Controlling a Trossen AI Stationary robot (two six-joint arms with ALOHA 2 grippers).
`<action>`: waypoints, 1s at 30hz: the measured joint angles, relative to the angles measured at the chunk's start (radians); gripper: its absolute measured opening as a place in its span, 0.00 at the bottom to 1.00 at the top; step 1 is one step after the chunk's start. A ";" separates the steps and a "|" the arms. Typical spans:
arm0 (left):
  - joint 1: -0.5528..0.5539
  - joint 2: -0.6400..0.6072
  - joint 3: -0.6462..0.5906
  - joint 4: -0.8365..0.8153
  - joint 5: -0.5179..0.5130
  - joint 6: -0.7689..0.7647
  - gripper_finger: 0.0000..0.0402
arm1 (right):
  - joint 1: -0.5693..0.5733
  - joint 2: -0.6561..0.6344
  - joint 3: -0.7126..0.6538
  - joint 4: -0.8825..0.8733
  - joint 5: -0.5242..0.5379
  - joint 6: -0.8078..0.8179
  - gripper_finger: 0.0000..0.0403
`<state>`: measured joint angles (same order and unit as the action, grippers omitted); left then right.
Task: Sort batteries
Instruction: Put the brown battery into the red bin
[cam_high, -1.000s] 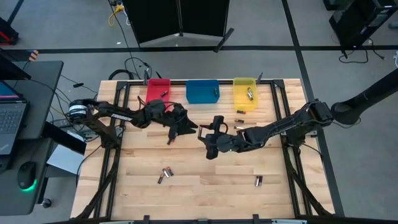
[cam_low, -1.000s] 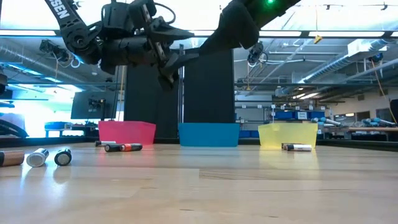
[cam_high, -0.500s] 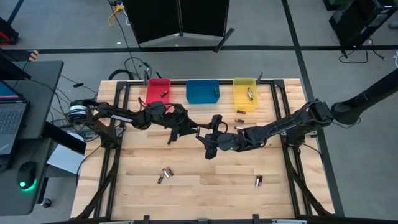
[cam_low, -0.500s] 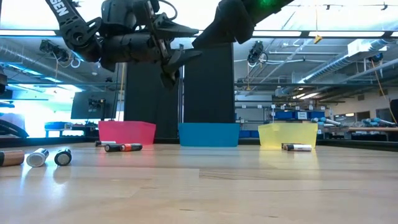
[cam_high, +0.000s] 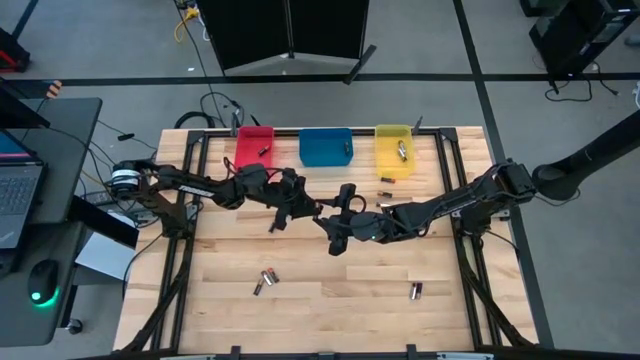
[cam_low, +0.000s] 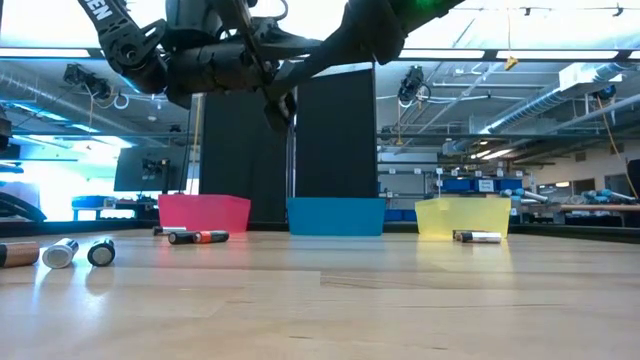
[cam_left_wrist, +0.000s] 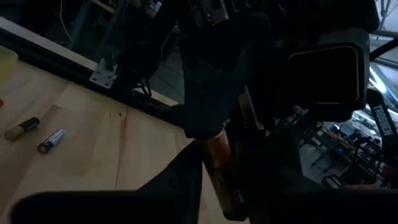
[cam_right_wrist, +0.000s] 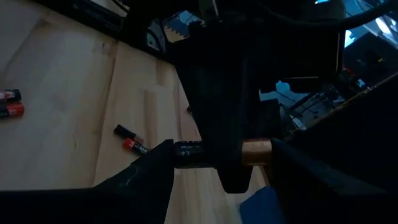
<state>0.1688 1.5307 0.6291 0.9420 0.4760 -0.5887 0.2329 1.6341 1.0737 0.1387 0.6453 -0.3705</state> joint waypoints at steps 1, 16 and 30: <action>0.000 0.000 0.000 -0.001 0.001 -0.007 0.18 | 0.000 0.000 0.000 -0.004 0.001 -0.007 0.61; 0.031 -0.013 0.016 0.013 0.051 0.070 0.13 | 0.004 0.000 0.000 -0.006 0.091 0.031 0.77; 0.240 -0.270 0.052 -0.489 0.089 0.272 0.13 | 0.007 -0.011 0.000 -0.365 0.149 0.291 0.23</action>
<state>0.4089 1.2608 0.6813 0.4535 0.5649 -0.3164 0.2397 1.6230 1.0737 -0.2268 0.7946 -0.0799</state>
